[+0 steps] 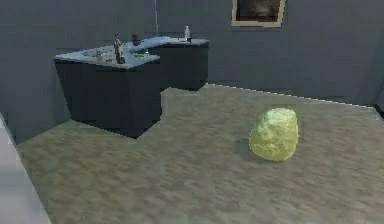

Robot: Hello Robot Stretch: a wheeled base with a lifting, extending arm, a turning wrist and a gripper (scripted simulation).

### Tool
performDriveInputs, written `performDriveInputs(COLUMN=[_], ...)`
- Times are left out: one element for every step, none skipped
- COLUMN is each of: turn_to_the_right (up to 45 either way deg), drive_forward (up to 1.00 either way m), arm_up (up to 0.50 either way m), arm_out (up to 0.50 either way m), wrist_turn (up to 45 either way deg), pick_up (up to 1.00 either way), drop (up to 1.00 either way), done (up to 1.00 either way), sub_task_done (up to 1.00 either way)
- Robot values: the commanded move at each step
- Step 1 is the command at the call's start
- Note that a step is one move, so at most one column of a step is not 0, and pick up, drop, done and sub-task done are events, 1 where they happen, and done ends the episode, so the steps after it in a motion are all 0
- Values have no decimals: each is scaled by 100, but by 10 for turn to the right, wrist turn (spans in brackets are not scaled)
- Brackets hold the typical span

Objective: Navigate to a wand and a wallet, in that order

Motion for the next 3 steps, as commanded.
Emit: performDriveInputs(turn_to_the_right=[0,-30,0], drive_forward=[100,0,85], arm_up=[0,0,0], arm_out=[0,0,0], wrist_turn=[0,0,0], pick_up=[0,0,0], drop=[0,0,0], done=[0,0,0], sub_task_done=[0,0,0])
